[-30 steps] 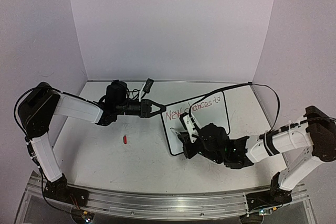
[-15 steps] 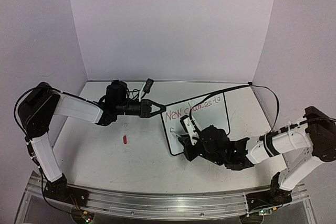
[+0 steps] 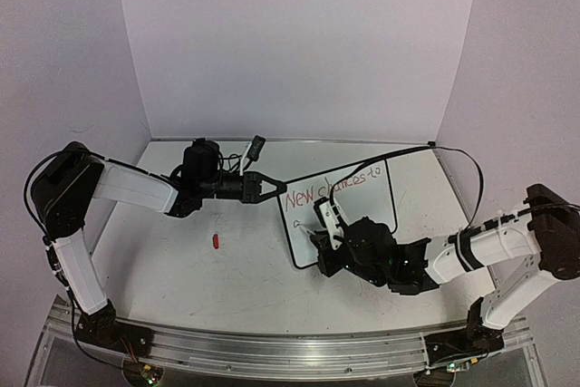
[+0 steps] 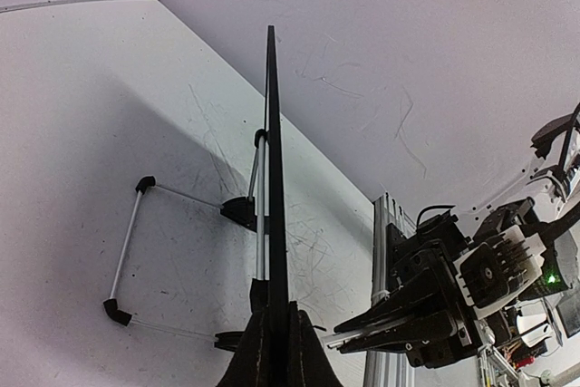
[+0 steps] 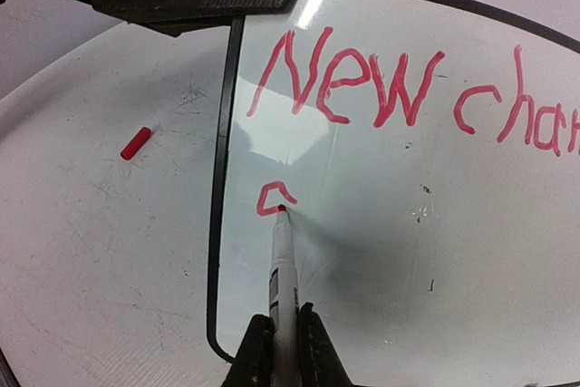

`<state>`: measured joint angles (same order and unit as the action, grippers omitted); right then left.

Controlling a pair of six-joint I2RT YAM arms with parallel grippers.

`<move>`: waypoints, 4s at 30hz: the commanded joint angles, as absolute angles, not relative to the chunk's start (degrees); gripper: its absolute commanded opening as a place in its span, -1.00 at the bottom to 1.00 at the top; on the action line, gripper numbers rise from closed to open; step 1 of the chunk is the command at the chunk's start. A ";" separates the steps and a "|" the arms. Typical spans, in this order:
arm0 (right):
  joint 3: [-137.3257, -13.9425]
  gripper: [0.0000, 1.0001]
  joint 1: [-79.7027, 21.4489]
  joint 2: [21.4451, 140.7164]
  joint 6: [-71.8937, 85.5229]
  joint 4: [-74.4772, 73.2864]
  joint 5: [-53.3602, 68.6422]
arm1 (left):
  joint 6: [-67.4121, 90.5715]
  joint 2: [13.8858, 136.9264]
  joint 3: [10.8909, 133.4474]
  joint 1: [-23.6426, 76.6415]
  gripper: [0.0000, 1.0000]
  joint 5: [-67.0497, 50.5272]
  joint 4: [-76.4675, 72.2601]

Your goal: Write a sentence on the whiteboard

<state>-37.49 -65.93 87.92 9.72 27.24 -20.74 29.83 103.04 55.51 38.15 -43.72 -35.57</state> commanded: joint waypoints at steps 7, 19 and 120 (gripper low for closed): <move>-39.57 -1.00 -65.60 88.24 9.36 26.98 -24.40 | 29.18 101.85 56.30 38.68 -1.00 -45.09 -31.11; -38.06 -1.00 -65.59 87.78 12.02 24.84 -22.30 | 29.09 101.95 56.39 38.67 -1.00 -45.15 -31.06; -39.47 -1.00 -64.03 87.20 10.50 27.39 -20.60 | 28.74 101.78 56.51 38.67 -1.00 -45.79 -31.09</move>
